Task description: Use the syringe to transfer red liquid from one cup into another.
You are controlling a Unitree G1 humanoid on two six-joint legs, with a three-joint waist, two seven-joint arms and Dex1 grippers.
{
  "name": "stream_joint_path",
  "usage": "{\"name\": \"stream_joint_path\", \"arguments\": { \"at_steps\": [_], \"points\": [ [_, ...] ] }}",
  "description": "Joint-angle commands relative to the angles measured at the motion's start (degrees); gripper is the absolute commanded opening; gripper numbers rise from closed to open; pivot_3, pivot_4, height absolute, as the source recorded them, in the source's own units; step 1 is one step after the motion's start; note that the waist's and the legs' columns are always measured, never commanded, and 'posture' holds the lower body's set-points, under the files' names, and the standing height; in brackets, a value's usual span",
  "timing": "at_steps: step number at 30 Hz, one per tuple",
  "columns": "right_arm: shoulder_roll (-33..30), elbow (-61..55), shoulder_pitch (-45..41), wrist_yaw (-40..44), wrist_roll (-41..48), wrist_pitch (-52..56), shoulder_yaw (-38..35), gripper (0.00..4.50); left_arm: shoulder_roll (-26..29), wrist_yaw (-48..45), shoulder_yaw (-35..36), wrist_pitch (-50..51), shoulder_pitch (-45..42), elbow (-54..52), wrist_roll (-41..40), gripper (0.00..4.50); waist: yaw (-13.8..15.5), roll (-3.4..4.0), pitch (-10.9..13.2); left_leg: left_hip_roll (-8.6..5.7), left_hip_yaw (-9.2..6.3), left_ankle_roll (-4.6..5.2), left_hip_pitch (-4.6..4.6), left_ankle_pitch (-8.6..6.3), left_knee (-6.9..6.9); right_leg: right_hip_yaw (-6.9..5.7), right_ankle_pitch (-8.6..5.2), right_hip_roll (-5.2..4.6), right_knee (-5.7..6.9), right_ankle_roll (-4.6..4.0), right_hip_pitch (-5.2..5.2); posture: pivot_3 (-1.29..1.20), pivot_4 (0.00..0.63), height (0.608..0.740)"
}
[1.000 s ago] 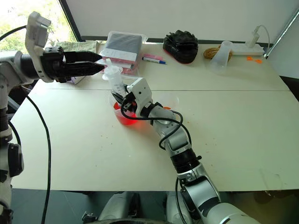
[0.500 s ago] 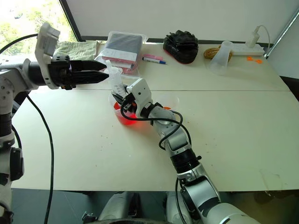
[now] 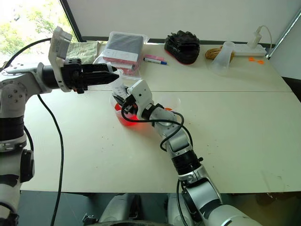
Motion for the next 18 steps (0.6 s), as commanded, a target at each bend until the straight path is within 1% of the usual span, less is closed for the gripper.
{"name": "stream_joint_path", "arguments": {
  "at_steps": [1,2,9,18],
  "points": [
    [0.6,-1.8,-0.3,0.0,-0.2,-0.8,-0.3,1.34,-0.3,0.2,0.0,-0.4,-0.7,-1.5,-0.6,0.39,0.0,0.00,0.0,0.00,0.00,0.00,0.00,0.00,0.00,0.00,0.00,0.00,0.00,0.00,0.00,0.00,0.150,0.740],
    [0.6,-2.0,-0.1,-0.1,-0.2,-0.7,-0.3,1.34,-0.5,0.6,-0.1,-0.5,-0.7,-1.5,-0.5,0.02,0.0,0.00,0.0,0.00,0.00,0.00,0.00,0.00,0.00,0.00,0.00,0.00,0.00,0.00,0.00,0.00,0.150,0.740],
    [0.5,-2.4,0.4,0.0,-0.2,-0.4,-0.1,1.34,-0.5,1.4,0.0,-0.2,-0.8,-1.9,-0.6,0.02,0.0,0.00,0.0,0.00,0.00,-0.01,0.00,0.00,0.00,0.00,0.00,0.00,0.00,0.00,0.00,0.00,0.150,0.740],
    [0.4,-2.0,1.1,0.7,-0.1,1.5,0.4,1.34,-0.7,2.1,1.5,-0.5,-4.7,1.5,-0.7,0.02,0.1,0.00,0.0,0.00,0.00,-0.01,0.00,0.00,0.00,0.00,0.00,0.00,0.00,0.00,0.01,0.00,0.150,0.740]
  ]
}}
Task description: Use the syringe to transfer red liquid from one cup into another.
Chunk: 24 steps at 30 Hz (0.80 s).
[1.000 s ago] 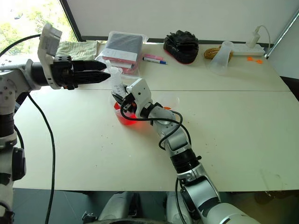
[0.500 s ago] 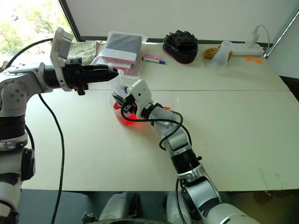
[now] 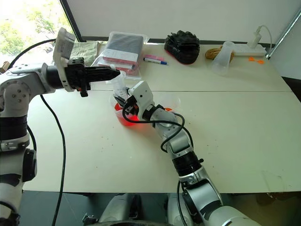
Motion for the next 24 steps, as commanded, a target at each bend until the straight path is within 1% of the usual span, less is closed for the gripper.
{"name": "stream_joint_path", "arguments": {
  "at_steps": [1,13,24],
  "points": [
    [0.4,-1.2,0.4,0.5,-0.1,1.0,0.5,1.34,0.2,0.2,1.8,-1.0,-3.6,0.0,-0.7,0.02,0.0,0.00,0.0,0.00,0.00,0.00,0.00,0.00,0.00,0.00,0.00,0.00,0.00,0.00,0.00,0.00,0.150,0.740],
    [1.0,-1.3,1.7,-1.3,-0.3,5.7,0.1,1.34,0.4,-0.2,1.8,-2.2,-7.0,3.7,-0.3,0.02,0.0,0.00,0.0,0.00,0.00,0.00,0.00,0.00,0.00,0.00,0.00,0.01,0.00,0.00,0.00,0.00,0.150,0.740],
    [1.0,-2.5,3.5,-1.7,-0.3,6.7,0.3,1.34,0.5,-1.2,1.2,-3.2,-8.9,6.3,0.5,0.02,0.0,0.00,0.0,0.00,0.00,0.00,0.00,0.00,0.00,0.00,0.00,0.00,0.00,0.00,0.00,0.00,0.150,0.740]
  ]
}}
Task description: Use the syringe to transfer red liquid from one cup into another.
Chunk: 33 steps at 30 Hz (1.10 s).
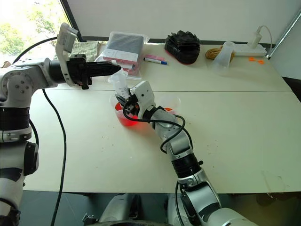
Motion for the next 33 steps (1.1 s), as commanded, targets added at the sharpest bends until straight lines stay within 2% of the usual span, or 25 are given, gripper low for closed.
{"name": "stream_joint_path", "arguments": {
  "at_steps": [1,33],
  "points": [
    [0.0,-0.1,1.7,0.3,-0.4,1.8,1.2,1.34,1.0,0.0,3.4,-3.3,-4.9,-0.5,0.2,0.02,0.0,0.00,0.0,0.00,0.00,0.00,0.00,0.00,0.00,0.00,0.00,0.00,0.00,0.00,0.00,0.00,0.150,0.740],
    [-0.4,0.8,1.2,1.0,-0.6,1.6,1.3,1.34,-0.1,0.2,4.2,-4.3,-7.8,0.4,1.2,0.02,0.0,0.00,0.0,0.00,0.00,0.00,0.00,0.00,0.00,0.00,0.00,0.01,0.00,0.00,0.00,0.00,0.150,0.740]
  ]
}}
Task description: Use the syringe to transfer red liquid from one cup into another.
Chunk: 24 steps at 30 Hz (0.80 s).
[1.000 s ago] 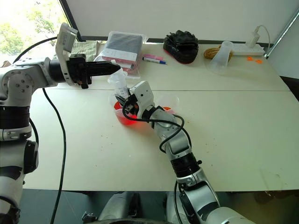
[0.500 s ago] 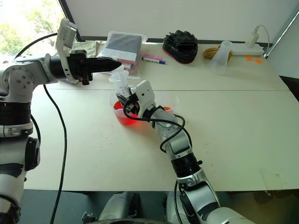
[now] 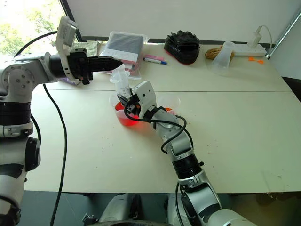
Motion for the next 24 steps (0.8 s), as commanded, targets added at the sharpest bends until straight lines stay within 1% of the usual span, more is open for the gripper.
{"name": "stream_joint_path", "arguments": {
  "at_steps": [1,9,18,20,21,22,23,24],
  "points": [
    [-0.3,1.4,1.0,1.5,-0.6,1.1,1.8,1.34,0.8,1.1,4.5,-4.0,-4.7,-1.7,-0.3,0.02,0.0,0.00,0.0,0.00,0.00,0.00,0.00,0.00,0.00,0.00,0.00,0.00,0.00,0.00,0.00,0.00,0.150,0.740],
    [-0.5,1.3,0.9,1.6,-0.6,1.4,1.8,1.34,0.7,1.1,4.6,-4.1,-4.4,-2.0,-0.1,0.02,0.0,0.00,0.0,0.00,0.00,0.00,0.00,0.00,0.00,0.00,0.00,0.00,0.00,0.00,0.00,0.00,0.150,0.740],
    [-0.8,0.9,-0.2,1.6,-0.3,1.9,1.1,1.34,1.7,-0.1,3.3,-3.9,-0.5,-4.6,0.6,0.02,0.0,0.00,0.0,0.00,0.00,0.00,0.00,0.00,0.00,0.00,0.00,0.00,0.00,0.00,0.00,0.00,0.150,0.740],
    [-0.8,0.8,-0.4,1.8,-0.2,2.0,1.0,1.34,1.7,0.2,3.4,-3.9,-0.4,-4.6,0.6,0.66,0.0,0.00,0.0,0.00,0.00,0.00,0.00,0.00,0.00,0.00,0.00,0.00,0.00,0.00,0.00,0.00,0.150,0.740],
    [-0.9,0.7,-0.4,1.9,-0.3,2.0,0.9,1.34,1.7,0.3,3.5,-3.9,-0.4,-4.7,0.6,0.84,0.0,0.00,0.0,0.00,0.00,0.00,0.00,0.00,0.00,0.00,0.00,0.00,0.00,0.00,0.00,0.00,0.150,0.740],
    [-0.9,0.8,-0.5,2.0,-0.3,2.0,0.9,1.34,1.7,0.3,3.5,-3.9,-0.4,-4.8,0.6,1.23,0.0,0.00,0.0,0.00,0.00,0.00,0.00,0.00,0.00,0.00,0.00,0.00,0.00,0.00,0.00,0.00,0.150,0.740],
    [-0.9,0.8,-0.7,2.0,-0.3,2.0,0.8,1.34,1.8,0.2,3.6,-4.0,-0.2,-4.9,0.6,1.49,0.0,0.00,0.0,0.00,0.00,0.00,0.00,0.00,0.00,0.00,0.00,-0.01,0.00,0.00,0.00,0.00,0.150,0.740],
    [-1.0,0.8,-0.8,2.0,-0.3,2.1,0.8,1.34,1.8,0.1,3.7,-4.2,0.0,-5.2,0.5,1.90,0.1,0.00,0.0,0.00,0.00,0.00,0.00,0.00,0.00,0.00,0.00,-0.01,0.00,0.00,0.01,0.00,0.150,0.740]
  ]
}}
